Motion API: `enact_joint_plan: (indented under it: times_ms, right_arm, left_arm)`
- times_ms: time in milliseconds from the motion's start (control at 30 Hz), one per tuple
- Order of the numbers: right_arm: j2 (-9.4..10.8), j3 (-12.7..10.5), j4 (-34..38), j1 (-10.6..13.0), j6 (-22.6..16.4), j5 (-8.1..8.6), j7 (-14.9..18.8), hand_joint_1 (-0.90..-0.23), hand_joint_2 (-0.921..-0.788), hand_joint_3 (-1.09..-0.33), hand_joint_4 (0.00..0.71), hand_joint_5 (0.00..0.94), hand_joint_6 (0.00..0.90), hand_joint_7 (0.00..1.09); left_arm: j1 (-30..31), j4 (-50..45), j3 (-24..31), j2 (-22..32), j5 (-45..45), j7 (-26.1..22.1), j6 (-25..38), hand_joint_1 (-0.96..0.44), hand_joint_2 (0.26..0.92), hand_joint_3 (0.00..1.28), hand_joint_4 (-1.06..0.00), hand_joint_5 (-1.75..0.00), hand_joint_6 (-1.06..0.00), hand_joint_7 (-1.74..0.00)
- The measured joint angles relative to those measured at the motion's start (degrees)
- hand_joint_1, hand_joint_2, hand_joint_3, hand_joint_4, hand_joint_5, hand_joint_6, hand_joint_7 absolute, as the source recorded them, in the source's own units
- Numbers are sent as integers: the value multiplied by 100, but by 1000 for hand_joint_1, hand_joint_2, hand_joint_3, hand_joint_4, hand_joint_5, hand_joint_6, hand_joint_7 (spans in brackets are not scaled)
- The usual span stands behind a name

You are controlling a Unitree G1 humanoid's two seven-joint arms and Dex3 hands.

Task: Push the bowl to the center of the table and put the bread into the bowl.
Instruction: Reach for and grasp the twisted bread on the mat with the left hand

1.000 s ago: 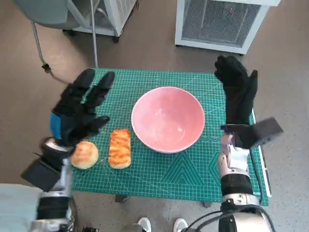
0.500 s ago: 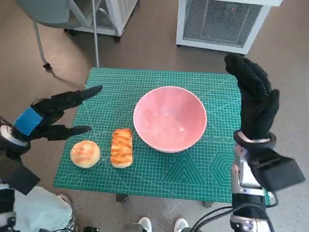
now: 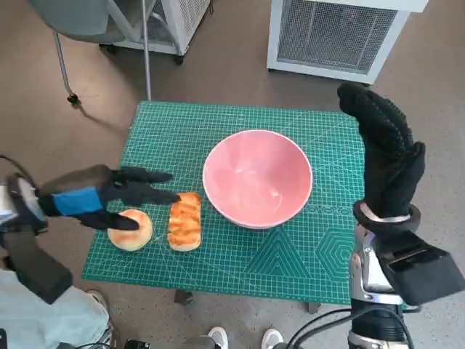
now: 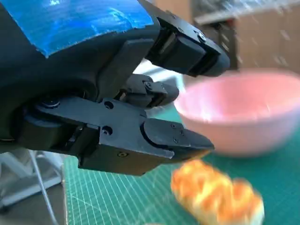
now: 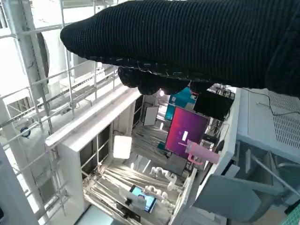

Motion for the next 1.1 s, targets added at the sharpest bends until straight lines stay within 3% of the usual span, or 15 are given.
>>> enact_joint_plan:
  times_ms: [233, 400, 1100]
  right_arm:
    - [0, 18, 1, 6, 10, 9, -2, -484, -921, -656, 351, 16, -1, 721]
    - [2, 24, 2, 8, 15, 11, -4, -488, -921, -655, 354, 17, -1, 721]
    - [-32, 4, -170, 235, 57, 37, -7, -483, -921, -654, 355, 18, -1, 720]
  left_arm:
    - [-358, 130, -658, -69, 1368, 1137, 146, -83, 920, 83, -432, -17, -572, -17]
    - [-618, 228, -1106, -95, 1878, 1716, 373, -97, 921, 55, -414, -5, -560, -9]
    - [-1275, 778, -2656, -239, 2799, 3123, 909, -75, 921, 115, -325, -1, -461, -1]
